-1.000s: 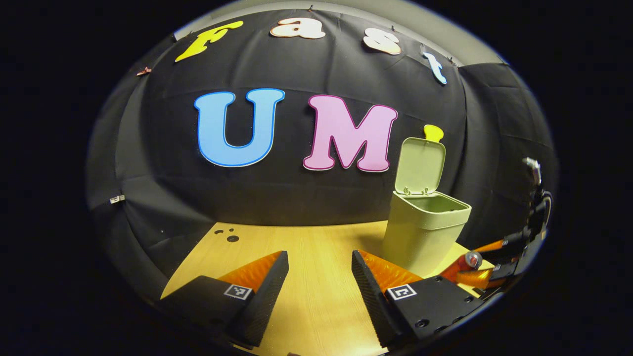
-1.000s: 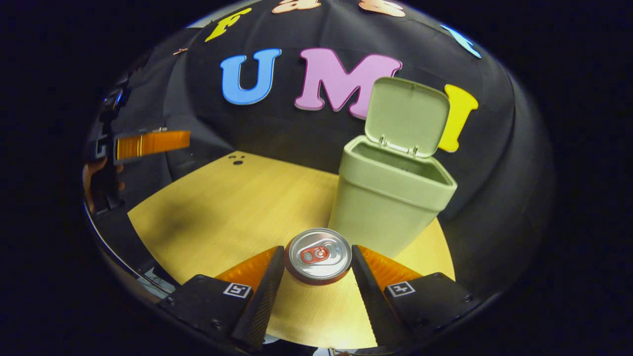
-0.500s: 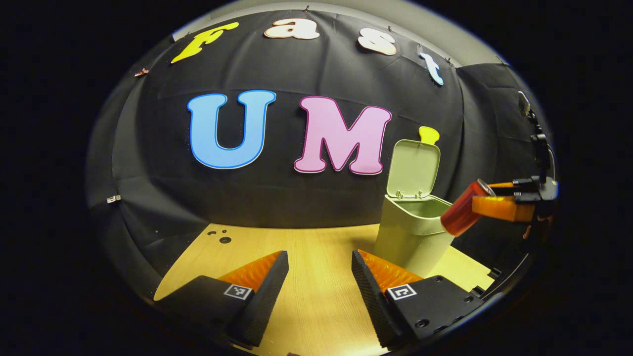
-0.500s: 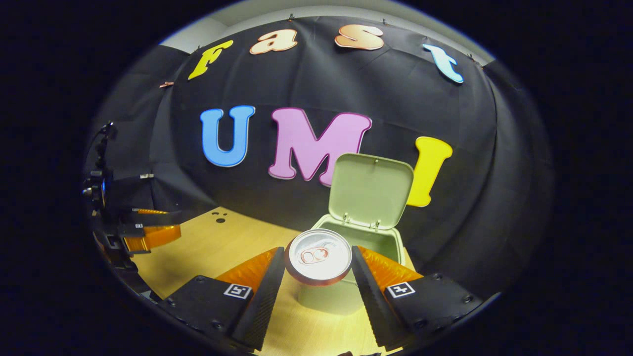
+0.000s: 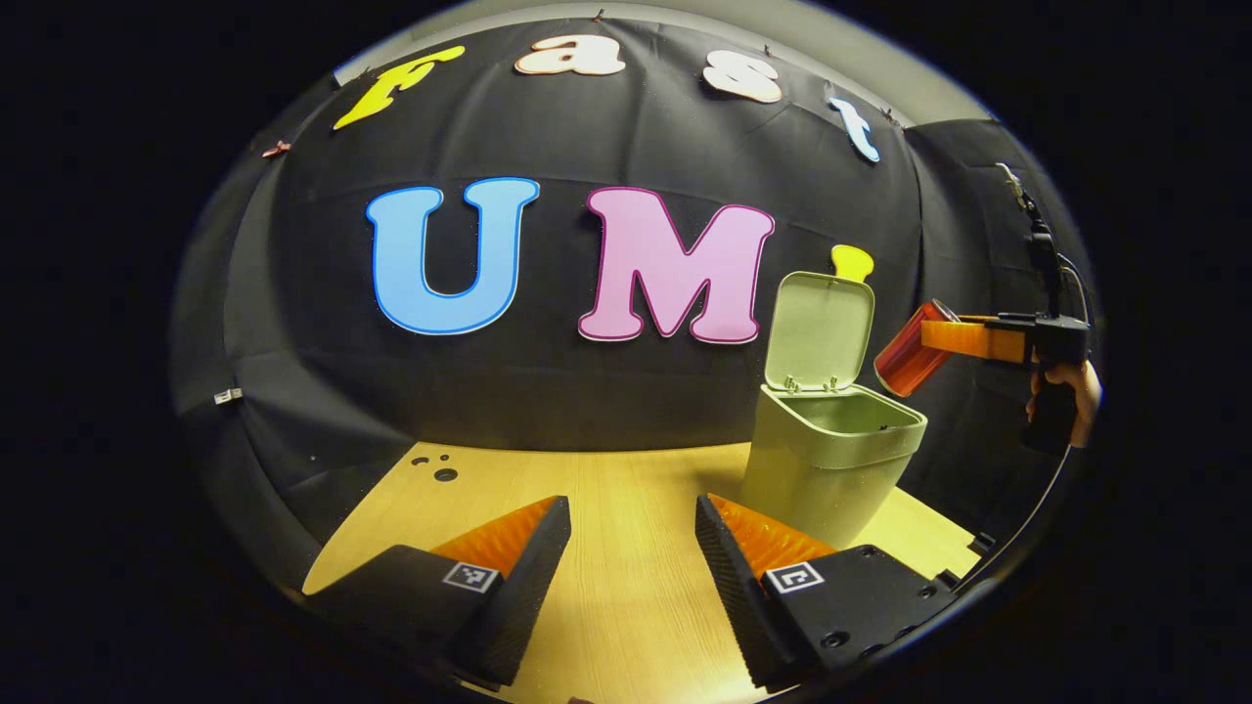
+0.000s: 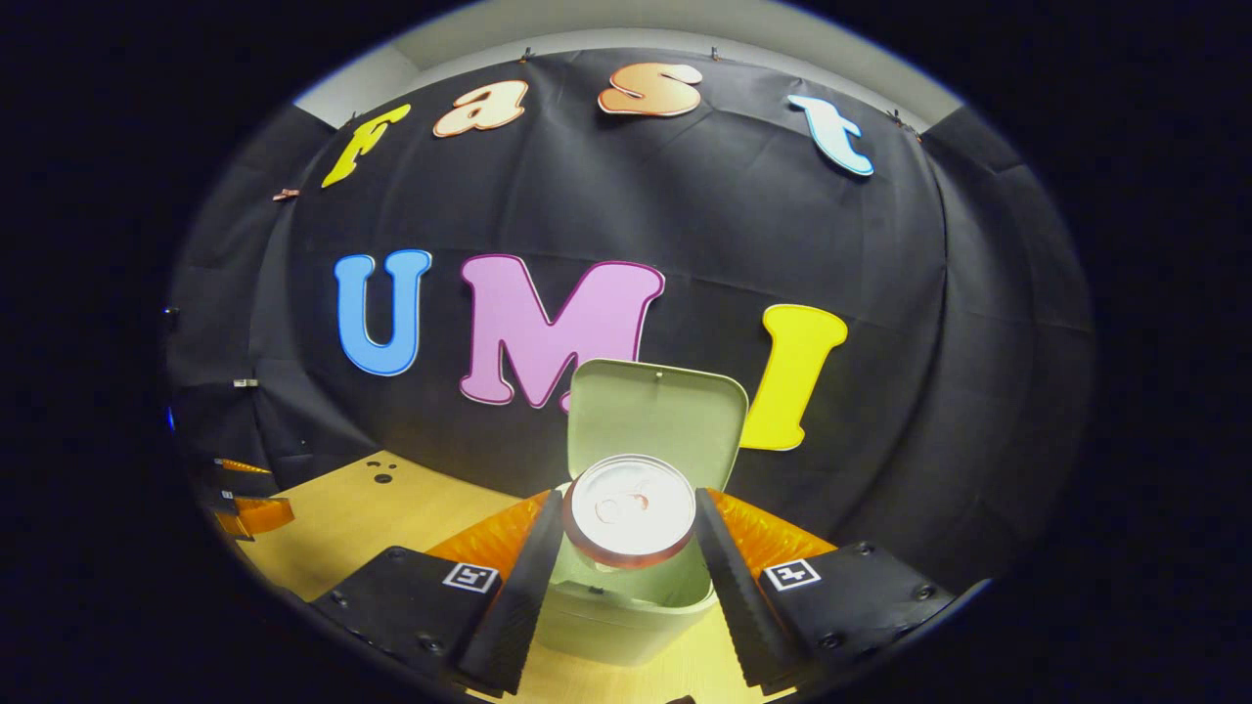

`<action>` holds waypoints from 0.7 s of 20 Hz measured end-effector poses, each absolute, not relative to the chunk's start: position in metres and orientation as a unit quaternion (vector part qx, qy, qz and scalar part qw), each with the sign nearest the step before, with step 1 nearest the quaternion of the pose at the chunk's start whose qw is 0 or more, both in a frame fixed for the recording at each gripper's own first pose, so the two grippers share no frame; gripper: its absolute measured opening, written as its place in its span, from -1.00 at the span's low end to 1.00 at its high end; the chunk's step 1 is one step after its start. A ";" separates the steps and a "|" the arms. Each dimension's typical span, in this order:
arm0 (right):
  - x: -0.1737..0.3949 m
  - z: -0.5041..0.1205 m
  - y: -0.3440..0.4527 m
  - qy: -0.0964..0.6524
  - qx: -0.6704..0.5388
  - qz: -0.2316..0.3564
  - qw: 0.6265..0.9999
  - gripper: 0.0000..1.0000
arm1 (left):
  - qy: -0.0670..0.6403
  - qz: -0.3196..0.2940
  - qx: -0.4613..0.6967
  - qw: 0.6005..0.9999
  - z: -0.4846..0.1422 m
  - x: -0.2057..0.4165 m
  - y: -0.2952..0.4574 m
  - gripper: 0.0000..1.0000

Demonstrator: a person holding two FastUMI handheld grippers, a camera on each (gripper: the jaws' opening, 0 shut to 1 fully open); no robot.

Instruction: Press the lid of the desktop garbage bin to open it, pick up the crumpled paper on the desktop and throw it into the bin, then pick up the pop can on the desktop and drop it into the bin, and finally close the garbage bin lid.

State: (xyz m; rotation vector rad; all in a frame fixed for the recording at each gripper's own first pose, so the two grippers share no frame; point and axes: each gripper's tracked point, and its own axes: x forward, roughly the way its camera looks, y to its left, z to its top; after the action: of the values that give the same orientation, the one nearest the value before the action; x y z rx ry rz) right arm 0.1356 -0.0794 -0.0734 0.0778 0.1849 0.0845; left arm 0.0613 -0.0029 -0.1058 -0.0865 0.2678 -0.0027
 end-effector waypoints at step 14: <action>0.162 -0.171 -0.101 0.213 0.062 0.043 0.974 0.66 | 0.148 0.027 -0.043 0.988 -0.109 0.071 -0.019 0.68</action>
State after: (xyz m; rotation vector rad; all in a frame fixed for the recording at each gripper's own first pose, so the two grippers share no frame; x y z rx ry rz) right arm 0.1616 -0.1013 -0.1707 0.1245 0.4295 0.0859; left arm 0.0707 -0.0187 -0.1086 -0.0855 0.2977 0.0533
